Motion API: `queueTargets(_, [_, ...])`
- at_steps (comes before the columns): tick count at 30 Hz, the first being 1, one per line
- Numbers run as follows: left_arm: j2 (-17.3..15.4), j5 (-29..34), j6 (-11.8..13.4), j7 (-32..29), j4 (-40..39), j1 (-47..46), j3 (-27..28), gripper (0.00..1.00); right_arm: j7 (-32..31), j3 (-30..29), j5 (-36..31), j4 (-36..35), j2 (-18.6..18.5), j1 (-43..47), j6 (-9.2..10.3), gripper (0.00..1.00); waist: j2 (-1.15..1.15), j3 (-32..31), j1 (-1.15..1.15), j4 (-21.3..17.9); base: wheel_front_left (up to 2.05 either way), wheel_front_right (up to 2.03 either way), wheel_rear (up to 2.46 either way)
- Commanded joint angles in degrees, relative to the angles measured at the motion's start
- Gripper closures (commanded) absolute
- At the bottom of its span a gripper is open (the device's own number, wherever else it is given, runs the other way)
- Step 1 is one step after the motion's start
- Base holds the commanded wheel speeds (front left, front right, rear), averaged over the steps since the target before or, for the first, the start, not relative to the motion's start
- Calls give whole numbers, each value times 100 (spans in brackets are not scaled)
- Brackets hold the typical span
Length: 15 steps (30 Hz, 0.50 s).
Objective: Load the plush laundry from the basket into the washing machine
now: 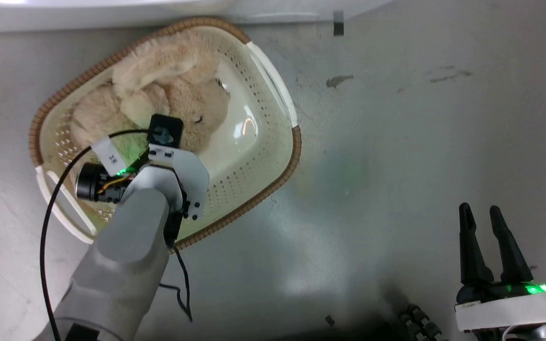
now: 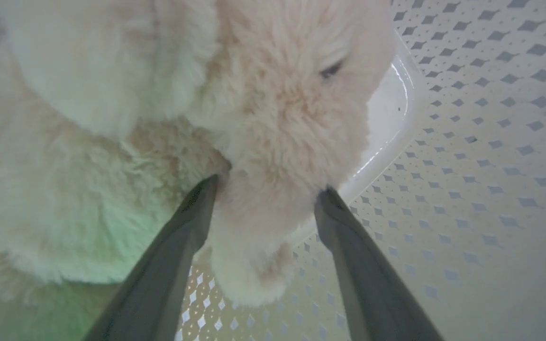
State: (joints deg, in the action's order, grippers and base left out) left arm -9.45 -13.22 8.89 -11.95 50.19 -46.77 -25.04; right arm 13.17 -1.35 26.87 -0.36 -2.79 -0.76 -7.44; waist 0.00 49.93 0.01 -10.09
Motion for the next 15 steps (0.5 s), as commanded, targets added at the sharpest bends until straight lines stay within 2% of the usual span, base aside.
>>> queueTargets(1, [-33, -28, -26, 27, 180, -218, -103, 0, 64, -2, 88, -15, -8, -129, -4, 0, 0, 147, -1, -35, 0, 0, 0])
queueTargets(10, [97, -208, -164, -32, 801, -659, -375, 0, 160, -17, 299, 17, -9, -133, -4, 0, 0, 522, -1, -120, 0, 0, 0])
queueTargets(14, [104, -254, -51, 159, 954, -796, -401, 0, 183, -30, 350, 18, -9, -125, -5, 0, 0, 609, -1, -142, 0, 0, 0])
queueTargets(15, [106, -262, -2, 226, 960, -817, -385, 35, 183, -35, 352, 19, -9, -119, -5, 0, 0, 609, -1, -137, 0, 0, 0])
